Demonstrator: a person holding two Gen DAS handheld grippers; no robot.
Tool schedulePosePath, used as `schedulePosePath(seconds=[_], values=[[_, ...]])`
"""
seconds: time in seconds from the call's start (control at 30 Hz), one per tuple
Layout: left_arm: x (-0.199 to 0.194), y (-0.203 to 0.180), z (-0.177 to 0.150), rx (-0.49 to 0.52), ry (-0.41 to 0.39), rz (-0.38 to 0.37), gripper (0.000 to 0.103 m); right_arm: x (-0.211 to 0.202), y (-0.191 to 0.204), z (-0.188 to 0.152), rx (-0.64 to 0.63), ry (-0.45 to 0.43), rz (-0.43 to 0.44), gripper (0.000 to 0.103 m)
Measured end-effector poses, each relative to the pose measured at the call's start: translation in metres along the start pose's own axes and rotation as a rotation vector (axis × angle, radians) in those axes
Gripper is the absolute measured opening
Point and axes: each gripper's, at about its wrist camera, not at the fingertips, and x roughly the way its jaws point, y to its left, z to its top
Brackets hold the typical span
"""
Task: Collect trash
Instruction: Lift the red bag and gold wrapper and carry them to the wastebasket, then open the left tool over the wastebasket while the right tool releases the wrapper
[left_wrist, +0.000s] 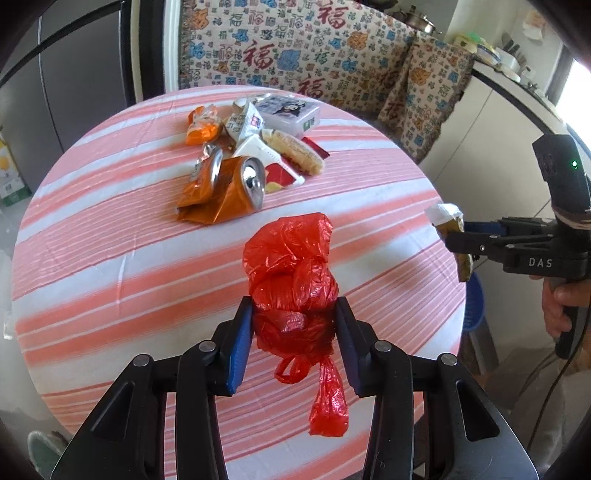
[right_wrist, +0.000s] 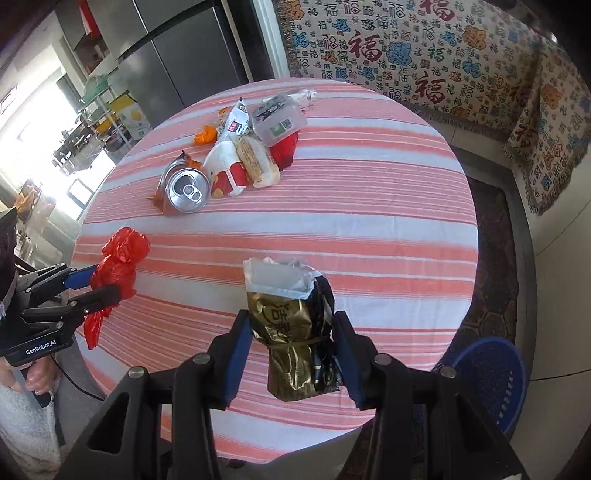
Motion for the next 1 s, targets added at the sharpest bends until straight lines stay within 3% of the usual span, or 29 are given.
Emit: schedulePosePath(seconds=[0.43, 0.63, 1.0], values=[[-0.004, -0.076, 0.011, 0.086, -0.036, -0.067, 0.043, -0.045, -0.039, -0.031, 0.123, -0.1, 0.019, 0.045], [0.005, -0.125, 0.016, 0.129, -0.032, -0.132, 0.043, -0.071, -0.081, -0.052, 0.185, -0.14, -0.055, 0.045], [0.046, -0.251, 0.037, 0.255, -0.023, -0.269, 0.043, -0.115, -0.198, -0.102, 0.375, -0.205, -0.22, 0.045]])
